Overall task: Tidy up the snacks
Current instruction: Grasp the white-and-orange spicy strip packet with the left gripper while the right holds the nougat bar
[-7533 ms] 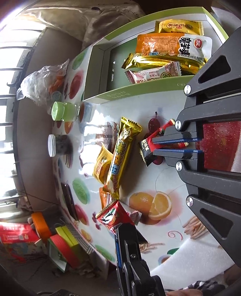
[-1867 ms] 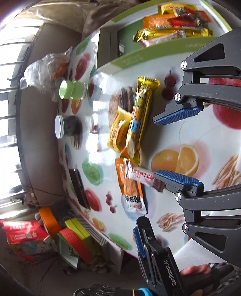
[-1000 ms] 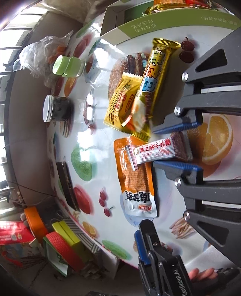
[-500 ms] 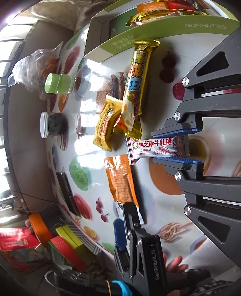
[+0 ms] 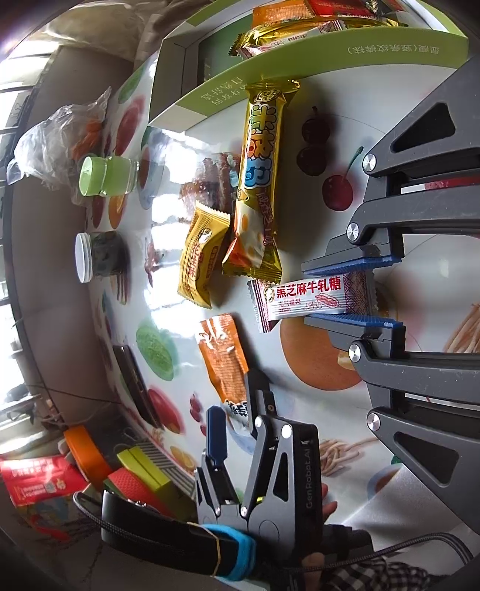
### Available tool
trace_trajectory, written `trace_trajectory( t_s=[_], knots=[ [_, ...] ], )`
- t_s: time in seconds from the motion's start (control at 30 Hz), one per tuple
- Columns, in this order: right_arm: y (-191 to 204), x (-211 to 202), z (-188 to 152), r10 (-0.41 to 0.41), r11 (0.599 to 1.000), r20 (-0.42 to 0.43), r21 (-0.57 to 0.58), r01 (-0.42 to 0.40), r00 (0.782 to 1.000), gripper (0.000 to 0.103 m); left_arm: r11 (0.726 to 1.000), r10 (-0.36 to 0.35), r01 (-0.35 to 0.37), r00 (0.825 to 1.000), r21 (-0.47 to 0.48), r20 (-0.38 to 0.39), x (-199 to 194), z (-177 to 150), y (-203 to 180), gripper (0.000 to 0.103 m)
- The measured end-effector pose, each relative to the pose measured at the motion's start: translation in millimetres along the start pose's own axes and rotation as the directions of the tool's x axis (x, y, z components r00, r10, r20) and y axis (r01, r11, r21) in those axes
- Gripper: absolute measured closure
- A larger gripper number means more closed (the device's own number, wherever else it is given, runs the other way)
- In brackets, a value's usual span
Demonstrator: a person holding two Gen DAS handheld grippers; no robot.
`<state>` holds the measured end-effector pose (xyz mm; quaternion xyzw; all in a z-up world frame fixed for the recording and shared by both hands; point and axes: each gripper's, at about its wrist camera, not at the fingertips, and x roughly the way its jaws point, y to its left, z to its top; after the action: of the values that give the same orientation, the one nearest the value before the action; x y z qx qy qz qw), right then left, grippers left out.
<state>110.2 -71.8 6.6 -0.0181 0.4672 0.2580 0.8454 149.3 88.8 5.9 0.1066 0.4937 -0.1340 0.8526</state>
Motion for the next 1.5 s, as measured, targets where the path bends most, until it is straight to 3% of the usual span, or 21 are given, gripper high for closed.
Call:
trace_trajectory(
  t_s=[0.07,0.4,0.5,0.9,1.5],
  knots=[
    [-0.2,-0.4,-0.4,0.002,1.000,0.001,0.001,-0.002,1.000,0.084,0.998,-0.050,0.050,0.999,-0.044,-0.003,3.6,1.1,7.5,0.034],
    [-0.6,-0.7,-1.0,0.009,1.000,0.004,0.006,-0.009,1.000,0.084,0.998,-0.036,0.037,0.999,-0.055,0.023,4.4,1.3,7.6,0.035],
    [-0.8,-0.6,-0.7,0.013,1.000,0.006,0.010,-0.013,1.000,0.084,0.998,-0.040,0.042,0.999,-0.054,0.029,3.0,1.2,7.1,0.044],
    [-1.0,-0.5,-1.5,0.012,1.000,0.009,0.008,-0.012,1.000,0.084,0.992,-0.036,0.043,0.997,-0.121,0.062,-2.0,-0.3,11.2,0.056],
    [1.5,-3.1,-1.1,0.015,1.000,0.010,-0.008,-0.015,1.000,0.084,0.983,-0.032,0.048,0.995,-0.176,0.093,-19.1,-7.7,3.3,0.058]
  ],
)
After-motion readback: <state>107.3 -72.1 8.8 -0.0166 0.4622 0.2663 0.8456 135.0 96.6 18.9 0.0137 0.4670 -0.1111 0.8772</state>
